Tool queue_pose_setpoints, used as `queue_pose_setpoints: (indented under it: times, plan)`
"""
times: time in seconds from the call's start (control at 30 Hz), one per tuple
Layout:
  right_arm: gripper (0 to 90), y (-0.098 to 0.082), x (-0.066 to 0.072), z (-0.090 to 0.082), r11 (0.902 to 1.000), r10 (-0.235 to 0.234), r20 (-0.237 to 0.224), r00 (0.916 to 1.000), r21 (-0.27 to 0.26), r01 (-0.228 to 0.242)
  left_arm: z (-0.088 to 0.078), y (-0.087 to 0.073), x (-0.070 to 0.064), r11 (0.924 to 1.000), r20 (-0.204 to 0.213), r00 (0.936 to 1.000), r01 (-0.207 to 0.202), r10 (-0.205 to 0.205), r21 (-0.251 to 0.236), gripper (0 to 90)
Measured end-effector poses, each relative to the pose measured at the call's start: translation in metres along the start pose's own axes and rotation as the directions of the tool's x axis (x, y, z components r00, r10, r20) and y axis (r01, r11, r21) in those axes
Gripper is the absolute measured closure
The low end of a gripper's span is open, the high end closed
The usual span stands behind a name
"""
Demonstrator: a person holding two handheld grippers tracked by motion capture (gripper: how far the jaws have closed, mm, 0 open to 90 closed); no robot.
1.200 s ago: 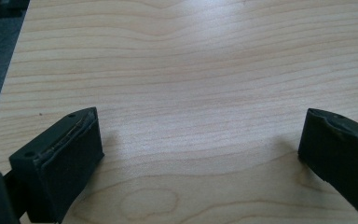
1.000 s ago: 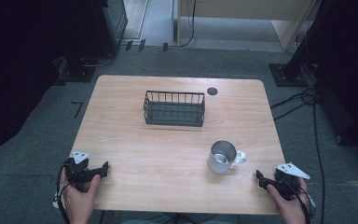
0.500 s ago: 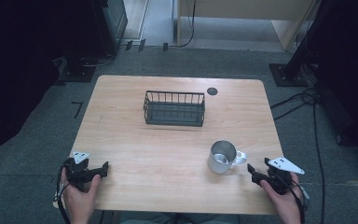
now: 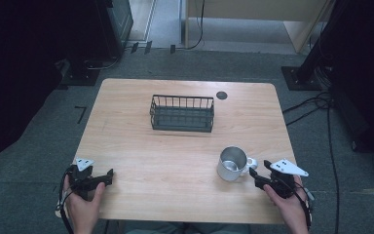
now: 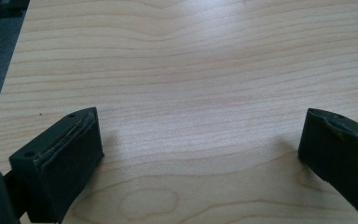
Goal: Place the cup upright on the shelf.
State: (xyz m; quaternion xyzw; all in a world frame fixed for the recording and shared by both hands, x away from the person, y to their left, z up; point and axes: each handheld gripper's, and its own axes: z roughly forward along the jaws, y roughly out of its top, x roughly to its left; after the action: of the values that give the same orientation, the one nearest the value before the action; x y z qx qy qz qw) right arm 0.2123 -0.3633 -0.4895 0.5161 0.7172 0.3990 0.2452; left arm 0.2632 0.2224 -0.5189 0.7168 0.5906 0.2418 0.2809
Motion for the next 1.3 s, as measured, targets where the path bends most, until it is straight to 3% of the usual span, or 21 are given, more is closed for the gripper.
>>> queue_pose_setpoints:
  times: [0.27,0.53,0.73,0.87,1.0,1.17,1.3]
  plan:
    - [45.0,0.004,0.008,0.007,0.9985,-0.055,-0.043,0.9976,-0.011,0.054,0.000,0.000,0.000,1.0000,0.000,1.0000,0.000,0.000,0.000,0.0]
    - [47.2,0.003,0.014,0.003,0.9954,-0.096,-0.073,0.9927,-0.015,0.095,0.000,0.000,0.000,1.0000,0.000,1.0000,0.000,0.000,0.000,0.0]
    - [56.9,0.007,0.015,0.002,0.9953,-0.081,-0.035,0.9961,-0.056,0.079,0.000,0.000,0.000,1.0000,0.000,1.0000,0.000,0.000,0.000,0.0]
    - [58.6,0.007,0.018,0.005,0.9940,-0.097,-0.007,0.9953,-0.052,0.096,0.000,0.000,0.000,1.0000,0.000,1.0000,0.000,0.000,0.000,0.0]
    - [58.5,0.006,0.018,0.008,0.9946,-0.092,-0.008,0.9957,-0.050,0.091,0.000,0.000,0.000,1.0000,0.002,1.0000,-0.001,0.001,-0.001,0.0]
    - [67.1,0.007,0.017,0.009,0.9954,-0.074,0.019,0.9971,-0.060,0.075,0.000,0.000,0.000,1.0000,0.003,1.0000,-0.003,0.003,-0.001,0.0]
    - [70.9,0.006,0.023,0.011,0.9904,-0.103,0.082,0.9912,-0.084,0.110,0.000,0.000,0.000,1.0000,0.003,1.0000,-0.003,0.003,0.000,0.0]
